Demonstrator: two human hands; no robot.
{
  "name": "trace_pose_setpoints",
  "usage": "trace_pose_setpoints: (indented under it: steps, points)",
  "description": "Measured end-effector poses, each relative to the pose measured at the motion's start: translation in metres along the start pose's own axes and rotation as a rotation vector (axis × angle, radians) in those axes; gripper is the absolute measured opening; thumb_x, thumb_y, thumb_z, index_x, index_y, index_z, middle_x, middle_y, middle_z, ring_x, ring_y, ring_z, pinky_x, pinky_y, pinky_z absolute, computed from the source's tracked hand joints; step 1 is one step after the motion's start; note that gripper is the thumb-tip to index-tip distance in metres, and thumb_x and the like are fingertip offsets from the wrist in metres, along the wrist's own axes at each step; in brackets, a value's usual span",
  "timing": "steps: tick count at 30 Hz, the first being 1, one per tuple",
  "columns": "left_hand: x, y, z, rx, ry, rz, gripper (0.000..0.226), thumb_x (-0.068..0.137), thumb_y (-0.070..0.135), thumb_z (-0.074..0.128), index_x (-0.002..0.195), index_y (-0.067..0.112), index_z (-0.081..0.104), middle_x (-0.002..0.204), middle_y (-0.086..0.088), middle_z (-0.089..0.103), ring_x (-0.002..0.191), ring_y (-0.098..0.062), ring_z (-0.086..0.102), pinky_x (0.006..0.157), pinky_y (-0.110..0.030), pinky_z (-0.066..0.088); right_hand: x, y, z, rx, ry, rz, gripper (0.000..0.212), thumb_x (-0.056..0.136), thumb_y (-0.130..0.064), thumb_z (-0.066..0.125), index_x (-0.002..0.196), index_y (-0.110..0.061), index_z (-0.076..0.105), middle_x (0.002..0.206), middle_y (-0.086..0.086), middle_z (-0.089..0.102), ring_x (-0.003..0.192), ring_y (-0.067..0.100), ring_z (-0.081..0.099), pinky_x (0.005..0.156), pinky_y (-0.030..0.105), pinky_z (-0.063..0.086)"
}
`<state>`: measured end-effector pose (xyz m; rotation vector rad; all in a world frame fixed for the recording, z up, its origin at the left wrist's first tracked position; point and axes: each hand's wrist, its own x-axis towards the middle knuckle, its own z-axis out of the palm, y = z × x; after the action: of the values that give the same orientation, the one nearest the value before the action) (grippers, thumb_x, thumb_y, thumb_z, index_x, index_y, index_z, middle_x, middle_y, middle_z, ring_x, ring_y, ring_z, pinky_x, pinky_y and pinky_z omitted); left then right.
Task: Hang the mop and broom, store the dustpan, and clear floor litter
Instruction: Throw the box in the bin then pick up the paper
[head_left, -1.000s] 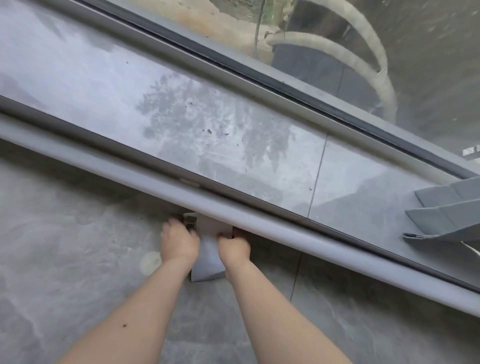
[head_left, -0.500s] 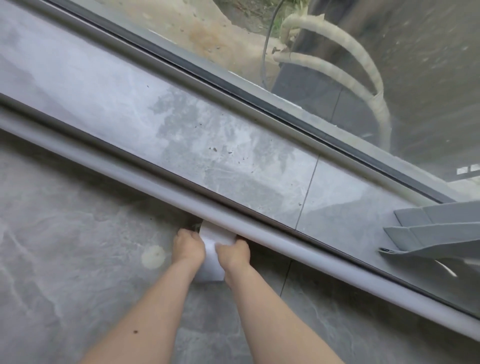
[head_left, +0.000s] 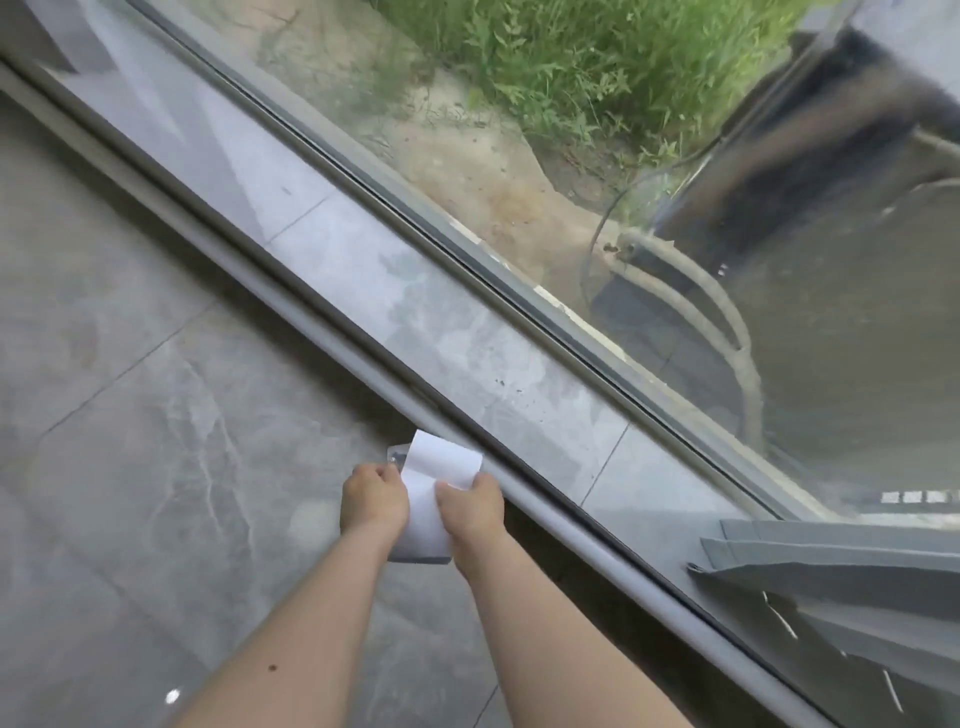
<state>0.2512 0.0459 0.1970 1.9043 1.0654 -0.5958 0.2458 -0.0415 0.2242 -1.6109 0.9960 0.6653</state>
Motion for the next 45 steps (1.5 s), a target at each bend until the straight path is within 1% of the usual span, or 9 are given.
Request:
trace_pose_setpoints:
  steps: [4,10,16,19,23,30,36,39,45]
  points:
    - [-0.029,0.035,-0.063,-0.087,0.079,0.039,0.034,0.096,0.018,0.04,0.107,-0.004,0.063,0.12,-0.026,0.061,0.11,-0.039,0.057,0.089,-0.038,0.046,-0.055,-0.054,0.012,-0.053,-0.056,-0.124,0.035,0.082,-0.005,0.047,0.115,-0.003,0.059,0.117,0.016,0.066,0.11,0.032,0.063,0.092,0.038,0.051]
    - [-0.077,0.084,-0.165,-0.25,0.257,0.104,0.028,0.088,0.005,0.042,0.065,0.004,0.059,0.1,-0.027,0.067,0.091,-0.041,0.061,0.069,-0.034,0.043,-0.145,-0.133,0.033,-0.111,-0.129,-0.308,0.034,0.082,-0.002,0.049,0.114,-0.007,0.061,0.112,0.014,0.066,0.105,0.031,0.064,0.086,0.038,0.053]
    - [-0.126,0.128,-0.296,-0.4,0.415,0.181,0.026,0.091,0.012,0.046,0.104,0.0,0.066,0.116,-0.022,0.065,0.107,-0.038,0.06,0.085,-0.037,0.049,-0.255,-0.216,0.075,-0.177,-0.211,-0.533,0.008,0.075,-0.005,0.056,0.083,-0.008,0.056,0.084,0.007,0.06,0.08,0.018,0.056,0.068,0.025,0.048]
    - [-0.153,0.138,-0.362,-0.487,0.502,0.214,0.027,0.092,0.012,0.046,0.109,0.001,0.064,0.121,-0.021,0.063,0.111,-0.037,0.059,0.089,-0.036,0.048,-0.309,-0.247,0.103,-0.19,-0.274,-0.609,0.028,0.079,-0.001,0.053,0.105,0.002,0.063,0.108,0.019,0.068,0.101,0.029,0.065,0.091,0.043,0.054]
    - [-0.184,0.144,-0.45,-0.556,0.632,0.234,0.026,0.093,0.013,0.047,0.11,0.004,0.064,0.123,-0.018,0.062,0.112,-0.036,0.058,0.089,-0.035,0.047,-0.376,-0.283,0.147,-0.199,-0.345,-0.717,0.029,0.079,-0.001,0.055,0.106,0.006,0.063,0.11,0.026,0.067,0.098,0.03,0.065,0.088,0.045,0.053]
    - [-0.195,0.093,-0.587,-0.617,0.795,0.161,0.027,0.093,0.013,0.044,0.111,0.005,0.062,0.126,-0.016,0.059,0.114,-0.034,0.057,0.09,-0.033,0.047,-0.477,-0.297,0.253,-0.291,-0.512,-0.739,0.011,0.082,-0.005,0.057,0.074,-0.013,0.054,0.067,0.0,0.051,0.059,0.014,0.048,0.05,0.02,0.037]
    - [-0.184,0.032,-0.675,-0.605,0.857,0.066,0.026,0.094,0.014,0.044,0.107,0.002,0.063,0.122,-0.018,0.061,0.111,-0.035,0.057,0.087,-0.035,0.047,-0.531,-0.28,0.346,-0.376,-0.614,-0.713,0.018,0.082,-0.003,0.057,0.099,-0.006,0.062,0.085,0.006,0.06,0.08,0.024,0.055,0.058,0.023,0.041]
    - [-0.177,0.003,-0.715,-0.604,0.88,0.032,0.026,0.094,0.014,0.044,0.105,0.001,0.063,0.12,-0.018,0.061,0.108,-0.036,0.058,0.084,-0.035,0.048,-0.557,-0.275,0.391,-0.453,-0.667,-0.692,0.019,0.084,-0.003,0.057,0.102,-0.007,0.062,0.079,0.004,0.058,0.067,0.017,0.053,0.05,0.021,0.037]
    - [-0.165,-0.044,-0.784,-0.678,0.928,-0.021,0.024,0.093,0.011,0.046,0.108,-0.001,0.061,0.122,-0.019,0.059,0.111,-0.035,0.057,0.088,-0.034,0.047,-0.597,-0.27,0.474,-0.604,-0.711,-0.665,0.012,0.085,-0.002,0.056,0.076,-0.009,0.053,0.065,0.0,0.047,0.055,0.012,0.041,0.047,0.021,0.032]
